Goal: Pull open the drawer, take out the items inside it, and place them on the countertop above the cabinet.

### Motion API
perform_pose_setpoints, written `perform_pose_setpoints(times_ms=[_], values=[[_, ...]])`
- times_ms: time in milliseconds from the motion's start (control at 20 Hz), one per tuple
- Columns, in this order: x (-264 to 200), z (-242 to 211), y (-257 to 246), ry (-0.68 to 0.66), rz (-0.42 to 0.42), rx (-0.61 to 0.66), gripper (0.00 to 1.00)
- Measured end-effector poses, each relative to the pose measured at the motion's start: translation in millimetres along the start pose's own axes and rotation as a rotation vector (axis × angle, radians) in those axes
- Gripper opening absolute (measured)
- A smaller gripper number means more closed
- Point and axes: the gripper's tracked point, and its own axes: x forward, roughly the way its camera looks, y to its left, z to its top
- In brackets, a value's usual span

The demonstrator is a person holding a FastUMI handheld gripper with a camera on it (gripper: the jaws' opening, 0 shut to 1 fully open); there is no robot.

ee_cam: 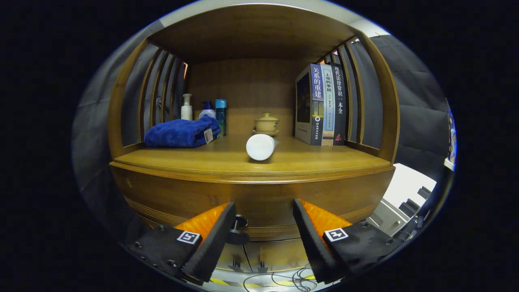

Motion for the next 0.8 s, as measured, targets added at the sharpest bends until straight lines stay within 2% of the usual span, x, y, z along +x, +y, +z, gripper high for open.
perform_pose_setpoints(times_ms=[300,650,800], values=[[-4,-2,-4,0.056,-0.001,0.049,0.96],[-53,60,-20,-0.009,0.037,0.060,0.98],[-73,102,-34,-0.046,0.043,0.084,0.98]])
